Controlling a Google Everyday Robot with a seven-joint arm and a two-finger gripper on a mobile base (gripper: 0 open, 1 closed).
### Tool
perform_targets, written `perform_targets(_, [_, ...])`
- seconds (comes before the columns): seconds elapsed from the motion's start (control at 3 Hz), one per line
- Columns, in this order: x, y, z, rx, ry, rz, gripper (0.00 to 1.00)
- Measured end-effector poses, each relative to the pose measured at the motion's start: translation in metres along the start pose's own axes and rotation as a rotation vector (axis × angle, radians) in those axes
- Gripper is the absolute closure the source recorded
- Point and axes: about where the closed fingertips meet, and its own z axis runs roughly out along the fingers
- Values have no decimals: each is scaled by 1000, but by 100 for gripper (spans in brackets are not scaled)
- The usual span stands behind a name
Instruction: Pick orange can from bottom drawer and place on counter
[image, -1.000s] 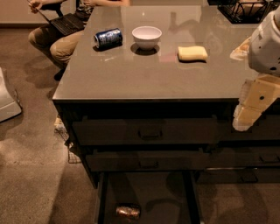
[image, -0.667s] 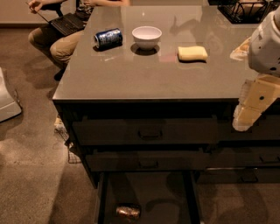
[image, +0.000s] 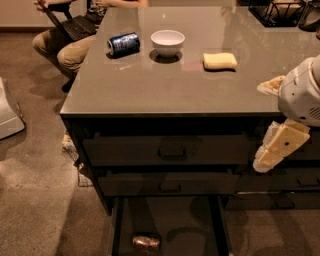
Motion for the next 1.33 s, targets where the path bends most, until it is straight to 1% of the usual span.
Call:
perform_targets(0.33, [0,0,0,0,0,0,0])
perform_targets(0.67, [13,6,29,-20,-6,16,0])
perform_targets(1.0, [33,26,85,-70,-47,36,0])
perform_targets(1.33, [53,61,154,-146,-131,79,0])
